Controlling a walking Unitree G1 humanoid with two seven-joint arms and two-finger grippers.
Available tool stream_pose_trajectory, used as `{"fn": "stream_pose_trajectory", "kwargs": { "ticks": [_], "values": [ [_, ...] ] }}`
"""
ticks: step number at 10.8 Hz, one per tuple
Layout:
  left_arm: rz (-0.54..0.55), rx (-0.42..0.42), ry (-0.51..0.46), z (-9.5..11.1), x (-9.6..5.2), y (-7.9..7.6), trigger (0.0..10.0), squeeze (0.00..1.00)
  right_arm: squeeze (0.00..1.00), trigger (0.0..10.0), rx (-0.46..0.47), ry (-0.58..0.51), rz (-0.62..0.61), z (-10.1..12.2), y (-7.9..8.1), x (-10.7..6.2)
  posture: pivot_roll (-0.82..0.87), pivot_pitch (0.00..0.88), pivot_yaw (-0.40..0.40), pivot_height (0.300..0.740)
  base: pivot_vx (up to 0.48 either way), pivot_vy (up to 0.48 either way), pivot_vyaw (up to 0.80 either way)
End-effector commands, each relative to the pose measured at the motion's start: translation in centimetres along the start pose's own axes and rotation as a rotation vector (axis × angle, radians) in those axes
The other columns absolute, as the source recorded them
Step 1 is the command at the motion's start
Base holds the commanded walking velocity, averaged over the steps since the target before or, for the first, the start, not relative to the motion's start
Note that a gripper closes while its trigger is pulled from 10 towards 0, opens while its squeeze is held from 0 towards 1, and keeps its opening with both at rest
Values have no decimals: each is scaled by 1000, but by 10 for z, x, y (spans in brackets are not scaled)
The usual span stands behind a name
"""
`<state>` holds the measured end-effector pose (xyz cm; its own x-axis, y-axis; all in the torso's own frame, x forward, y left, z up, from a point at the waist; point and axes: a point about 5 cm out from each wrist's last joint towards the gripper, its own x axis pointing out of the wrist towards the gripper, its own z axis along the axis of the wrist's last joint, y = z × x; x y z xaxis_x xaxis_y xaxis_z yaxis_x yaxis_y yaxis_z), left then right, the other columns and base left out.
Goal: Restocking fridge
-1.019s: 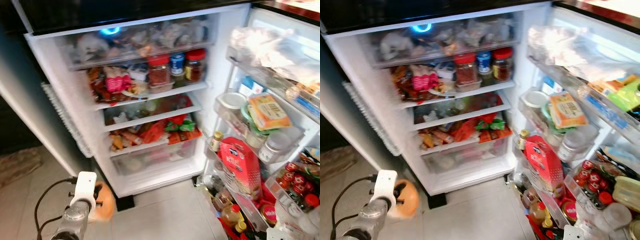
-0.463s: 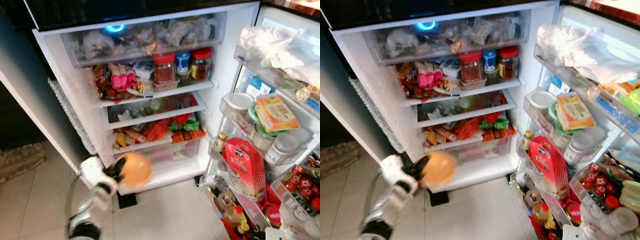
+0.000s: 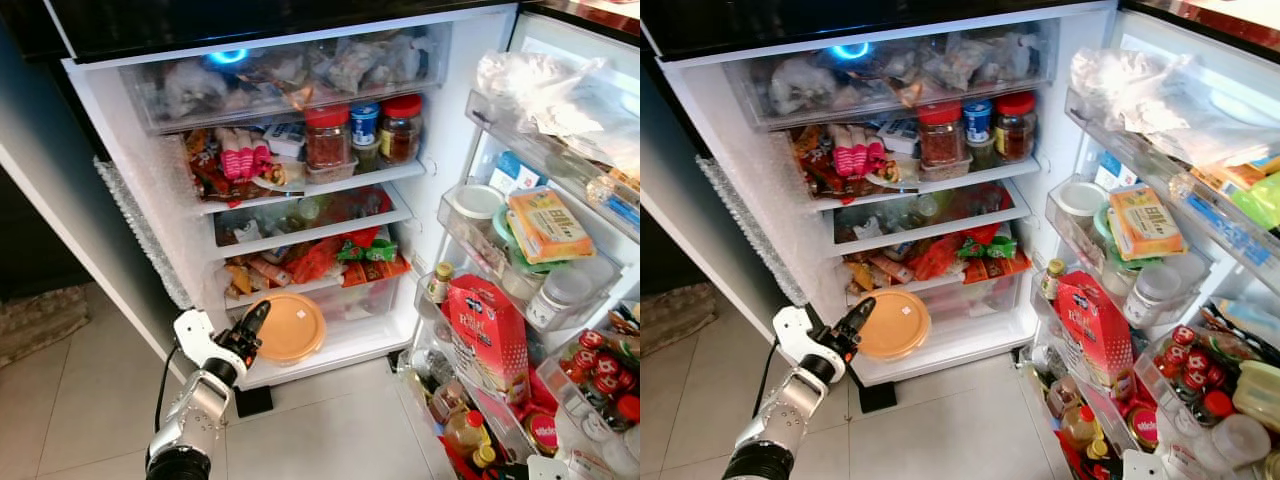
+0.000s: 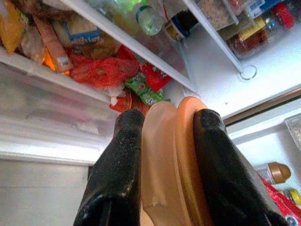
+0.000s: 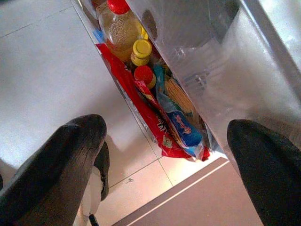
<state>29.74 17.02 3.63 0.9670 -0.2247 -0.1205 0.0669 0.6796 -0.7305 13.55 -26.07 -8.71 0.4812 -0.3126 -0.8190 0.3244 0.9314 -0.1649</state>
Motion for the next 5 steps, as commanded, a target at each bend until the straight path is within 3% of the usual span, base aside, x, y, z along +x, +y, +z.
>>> {"fn": "stream_pose_trajectory", "kwargs": {
  "ticks": [1,3,5],
  "values": [
    [-22,21,-5,6,1,-3,10000,0,0,10000,6,13,-5,-3,-1,0,21,0,31,740,296,0,0],
    [-25,20,5,6,1,-5,10000,0,0,10000,11,16,-6,-3,-1,0,17,0,28,740,308,0,0],
    [-38,28,28,3,1,-8,10000,0,0,10000,-5,29,6,-3,-2,0,18,0,25,740,315,0,-659]
  ]
}}
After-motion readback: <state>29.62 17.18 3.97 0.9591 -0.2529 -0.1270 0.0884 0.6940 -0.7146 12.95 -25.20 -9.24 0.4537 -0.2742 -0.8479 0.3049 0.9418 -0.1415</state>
